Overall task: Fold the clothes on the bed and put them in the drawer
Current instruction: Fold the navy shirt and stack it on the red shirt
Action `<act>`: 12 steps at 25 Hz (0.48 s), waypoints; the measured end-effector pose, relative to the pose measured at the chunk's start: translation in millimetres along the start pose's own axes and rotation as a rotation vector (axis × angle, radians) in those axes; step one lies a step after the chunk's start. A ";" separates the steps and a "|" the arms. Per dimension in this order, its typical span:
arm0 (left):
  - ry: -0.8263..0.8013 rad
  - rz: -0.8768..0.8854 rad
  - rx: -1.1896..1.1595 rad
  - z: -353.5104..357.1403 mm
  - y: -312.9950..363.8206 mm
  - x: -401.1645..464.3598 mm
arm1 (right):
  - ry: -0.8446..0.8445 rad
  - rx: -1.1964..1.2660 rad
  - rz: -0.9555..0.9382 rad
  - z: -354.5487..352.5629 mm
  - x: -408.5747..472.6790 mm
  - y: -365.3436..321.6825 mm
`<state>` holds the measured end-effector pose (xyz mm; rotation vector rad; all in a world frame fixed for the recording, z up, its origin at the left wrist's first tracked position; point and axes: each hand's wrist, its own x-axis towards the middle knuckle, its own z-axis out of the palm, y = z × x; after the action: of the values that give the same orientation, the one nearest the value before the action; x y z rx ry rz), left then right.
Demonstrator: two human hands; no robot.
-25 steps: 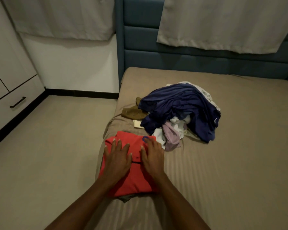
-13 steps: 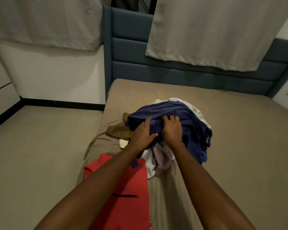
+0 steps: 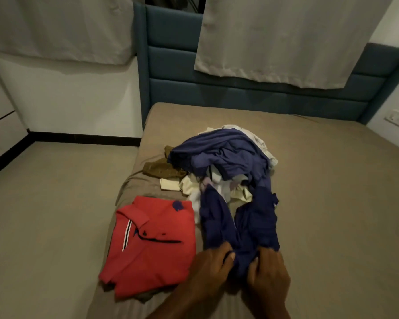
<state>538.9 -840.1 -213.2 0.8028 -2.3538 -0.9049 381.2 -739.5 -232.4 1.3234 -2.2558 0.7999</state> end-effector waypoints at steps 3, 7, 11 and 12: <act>-0.122 0.111 0.170 41.6 21.6 -70.2 | -0.254 -0.037 0.049 -39.2 -65.0 24.0; -0.161 0.137 0.218 72.8 50.6 -146.0 | -0.427 -0.011 0.104 -92.7 -128.4 31.5; -0.146 0.098 0.310 76.0 70.9 -204.7 | -0.418 0.037 0.185 -130.4 -179.9 32.4; -0.132 0.127 0.316 76.8 73.0 -221.9 | -0.423 0.028 0.142 -139.1 -194.1 30.8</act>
<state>623.2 -614.3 -262.2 0.7191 -2.6718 -0.5548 452.7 -510.5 -251.9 1.4700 -2.6988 0.6441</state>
